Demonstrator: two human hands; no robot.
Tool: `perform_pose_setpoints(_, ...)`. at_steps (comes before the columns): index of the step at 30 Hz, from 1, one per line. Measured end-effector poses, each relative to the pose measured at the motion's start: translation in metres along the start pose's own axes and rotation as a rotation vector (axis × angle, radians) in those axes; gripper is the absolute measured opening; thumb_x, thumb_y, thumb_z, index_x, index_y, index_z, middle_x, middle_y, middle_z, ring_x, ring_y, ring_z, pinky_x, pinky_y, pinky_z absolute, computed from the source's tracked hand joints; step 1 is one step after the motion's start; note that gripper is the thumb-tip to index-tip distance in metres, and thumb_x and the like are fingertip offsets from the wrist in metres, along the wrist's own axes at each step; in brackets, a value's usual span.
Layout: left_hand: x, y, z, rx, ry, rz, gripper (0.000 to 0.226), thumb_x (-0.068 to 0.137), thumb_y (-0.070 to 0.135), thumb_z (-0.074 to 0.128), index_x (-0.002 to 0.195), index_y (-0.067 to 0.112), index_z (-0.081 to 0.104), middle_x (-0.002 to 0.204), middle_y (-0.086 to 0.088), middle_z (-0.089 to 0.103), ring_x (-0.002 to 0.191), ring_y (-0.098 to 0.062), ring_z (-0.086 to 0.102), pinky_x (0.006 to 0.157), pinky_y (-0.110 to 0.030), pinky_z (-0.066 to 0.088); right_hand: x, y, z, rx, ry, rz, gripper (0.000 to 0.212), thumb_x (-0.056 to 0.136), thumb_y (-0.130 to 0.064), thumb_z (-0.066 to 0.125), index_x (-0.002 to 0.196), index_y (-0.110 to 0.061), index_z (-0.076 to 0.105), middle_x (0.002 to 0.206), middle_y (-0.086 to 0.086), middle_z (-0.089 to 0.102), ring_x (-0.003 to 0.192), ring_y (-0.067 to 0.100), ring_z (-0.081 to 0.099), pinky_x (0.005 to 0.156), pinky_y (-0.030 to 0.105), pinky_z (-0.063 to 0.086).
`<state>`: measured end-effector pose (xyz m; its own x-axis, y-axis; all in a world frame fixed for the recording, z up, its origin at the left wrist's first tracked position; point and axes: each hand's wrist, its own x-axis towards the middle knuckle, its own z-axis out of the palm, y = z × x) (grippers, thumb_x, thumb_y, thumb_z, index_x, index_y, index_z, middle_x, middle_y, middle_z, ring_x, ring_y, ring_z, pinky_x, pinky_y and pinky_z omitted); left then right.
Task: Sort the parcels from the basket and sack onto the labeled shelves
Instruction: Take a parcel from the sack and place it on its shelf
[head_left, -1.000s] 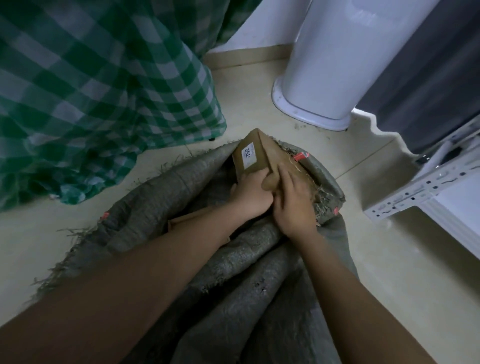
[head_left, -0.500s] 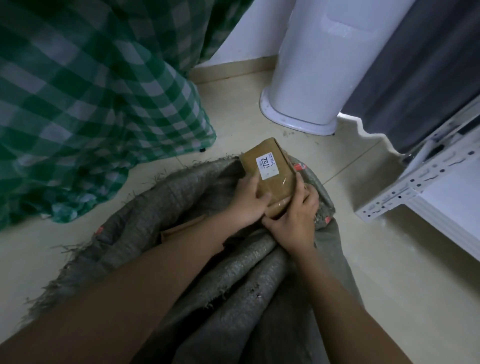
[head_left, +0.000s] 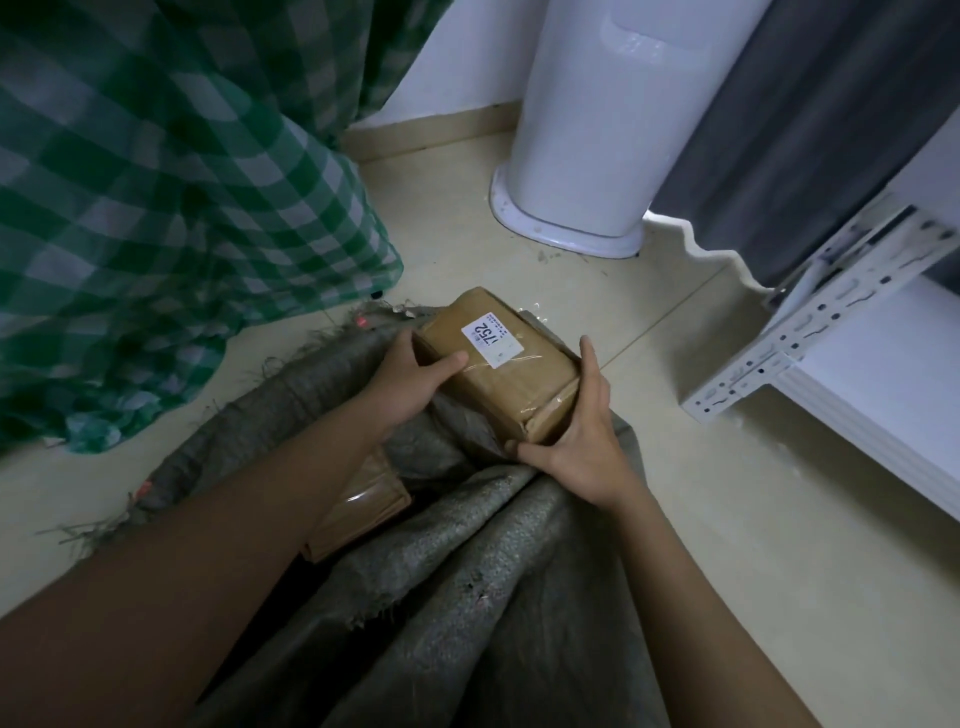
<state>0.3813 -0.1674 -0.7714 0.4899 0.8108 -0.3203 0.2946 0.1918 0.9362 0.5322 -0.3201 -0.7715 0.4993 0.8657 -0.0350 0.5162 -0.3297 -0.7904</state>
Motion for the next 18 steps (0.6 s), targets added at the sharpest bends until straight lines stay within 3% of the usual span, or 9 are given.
perform_pose_setpoints(2, 0.000, -0.001, 0.000, 0.015, 0.020, -0.011, 0.067, 0.085, 0.040, 0.069, 0.139, 0.018, 0.036, 0.142, -0.004, 0.044, 0.118, -0.017, 0.047, 0.093, -0.031, 0.037, -0.003, 0.005, 0.005, 0.139, 0.054, 0.038, 0.135, 0.049, -0.050, 0.088, 0.146, -0.051, -0.005, 0.154, -0.007, 0.017, 0.144, 0.015, 0.021, 0.119, 0.047, 0.025)
perform_pose_setpoints(6, -0.002, -0.003, -0.003, 0.071, 0.054, -0.008, 0.062, 0.089, 0.049, 0.059, 0.138, 0.019, 0.037, 0.141, -0.005, 0.041, 0.119, -0.022, 0.048, 0.090, -0.035, 0.040, 0.000, 0.007, 0.006, 0.217, 0.113, -0.014, 0.114, 0.050, -0.045, 0.092, 0.141, -0.043, 0.023, 0.142, -0.008, 0.038, 0.133, 0.012, 0.040, 0.109, 0.045, 0.041)
perform_pose_setpoints(10, -0.009, 0.017, -0.010, -0.032, 0.097, 0.108, 0.044, 0.100, 0.040, 0.042, 0.138, 0.019, 0.039, 0.125, 0.004, 0.046, 0.111, -0.012, 0.046, 0.087, -0.031, 0.038, 0.007, -0.007, -0.004, 0.364, 0.151, 0.005, 0.095, 0.063, -0.028, 0.091, 0.131, -0.054, 0.031, 0.130, -0.015, 0.047, 0.121, 0.006, 0.051, 0.089, 0.022, 0.051)
perform_pose_setpoints(13, -0.008, 0.024, -0.020, -0.057, 0.106, 0.173, 0.037, 0.101, 0.031, 0.043, 0.137, 0.021, 0.042, 0.132, 0.005, 0.049, 0.118, -0.013, 0.049, 0.096, -0.032, 0.041, 0.010, -0.015, -0.007, 0.441, 0.148, 0.070, 0.087, 0.069, -0.032, 0.086, 0.138, -0.046, 0.035, 0.122, -0.019, 0.053, 0.110, 0.001, 0.057, 0.076, 0.013, 0.051)
perform_pose_setpoints(15, -0.008, 0.017, -0.024, -0.063, 0.069, 0.142, 0.045, 0.099, 0.026, 0.050, 0.142, 0.026, 0.037, 0.143, -0.001, 0.045, 0.123, -0.017, 0.049, 0.101, -0.038, 0.043, 0.012, -0.018, -0.007, 0.441, 0.104, 0.125, 0.076, 0.073, -0.038, 0.083, 0.137, -0.043, 0.041, 0.119, -0.014, 0.059, 0.105, 0.003, 0.061, 0.073, 0.011, 0.051)
perform_pose_setpoints(18, -0.011, 0.008, -0.025, -0.062, 0.013, 0.111, 0.061, 0.097, 0.017, 0.054, 0.149, 0.029, 0.025, 0.148, -0.001, 0.041, 0.118, -0.013, 0.050, 0.093, -0.032, 0.046, 0.018, -0.021, -0.006, 0.419, 0.026, 0.177, 0.067, 0.074, -0.045, 0.080, 0.133, -0.040, 0.048, 0.118, -0.011, 0.062, 0.103, 0.006, 0.065, 0.078, 0.018, 0.050)
